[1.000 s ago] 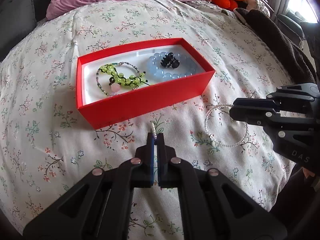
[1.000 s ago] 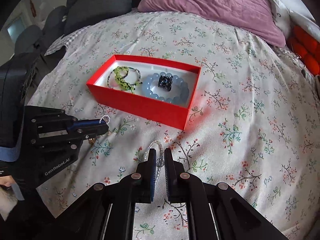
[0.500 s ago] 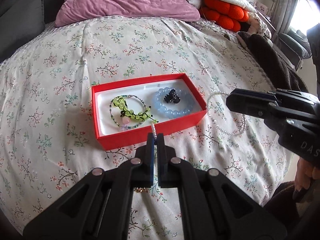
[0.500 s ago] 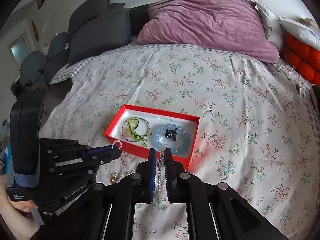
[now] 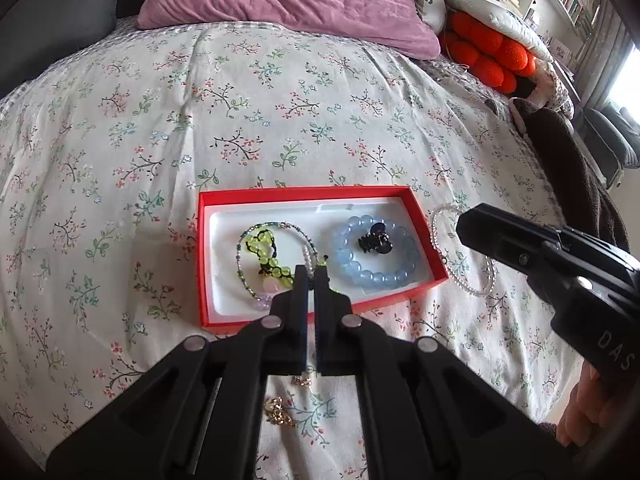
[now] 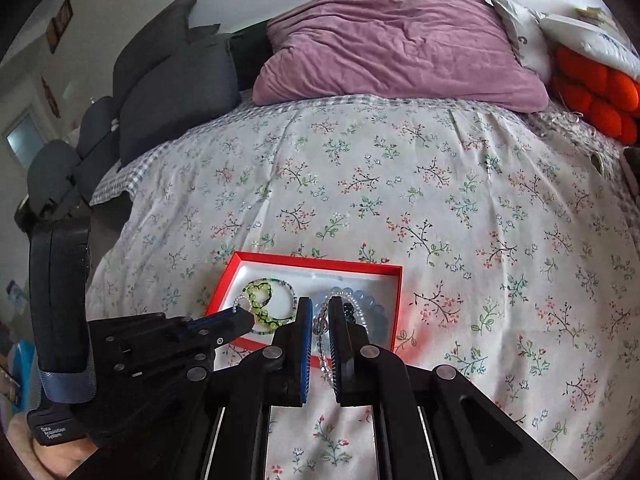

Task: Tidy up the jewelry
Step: 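Carry the pearl bracelet and pearl ring into the red box and release both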

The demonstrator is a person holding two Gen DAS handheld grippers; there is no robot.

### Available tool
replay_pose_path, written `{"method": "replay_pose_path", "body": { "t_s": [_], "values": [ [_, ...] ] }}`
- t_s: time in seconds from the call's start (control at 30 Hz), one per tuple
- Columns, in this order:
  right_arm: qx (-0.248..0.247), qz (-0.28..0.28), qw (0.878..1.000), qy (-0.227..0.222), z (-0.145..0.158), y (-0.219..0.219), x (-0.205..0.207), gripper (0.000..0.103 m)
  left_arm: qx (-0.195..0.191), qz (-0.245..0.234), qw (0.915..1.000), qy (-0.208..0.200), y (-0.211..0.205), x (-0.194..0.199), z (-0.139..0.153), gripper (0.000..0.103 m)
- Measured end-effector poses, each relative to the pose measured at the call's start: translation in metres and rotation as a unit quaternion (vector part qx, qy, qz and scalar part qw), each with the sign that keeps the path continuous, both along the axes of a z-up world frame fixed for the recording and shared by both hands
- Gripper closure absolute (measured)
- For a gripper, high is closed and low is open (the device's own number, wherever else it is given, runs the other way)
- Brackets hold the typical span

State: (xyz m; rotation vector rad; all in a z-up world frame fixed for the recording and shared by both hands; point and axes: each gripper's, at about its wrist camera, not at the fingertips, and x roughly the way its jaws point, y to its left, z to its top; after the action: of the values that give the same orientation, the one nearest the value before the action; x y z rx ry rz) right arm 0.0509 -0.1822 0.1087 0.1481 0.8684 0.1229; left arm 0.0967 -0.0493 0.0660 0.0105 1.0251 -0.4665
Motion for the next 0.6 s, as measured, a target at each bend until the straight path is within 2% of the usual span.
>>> {"method": "replay_pose_path", "body": {
  "t_s": [0.3, 0.6],
  "values": [
    [0.035, 0.018, 0.999, -0.031, 0.000, 0.009, 0.021, 0.095, 0.016, 0.037, 0.9992, 0.002, 0.007, 0.018, -0.011, 0.100],
    [0.018, -0.015, 0.999, 0.024, -0.040, -0.006, 0.039, 0.095, 0.028, 0.035, 0.9989, 0.013, 0.006, 0.022, -0.022, 0.100]
  ]
}}
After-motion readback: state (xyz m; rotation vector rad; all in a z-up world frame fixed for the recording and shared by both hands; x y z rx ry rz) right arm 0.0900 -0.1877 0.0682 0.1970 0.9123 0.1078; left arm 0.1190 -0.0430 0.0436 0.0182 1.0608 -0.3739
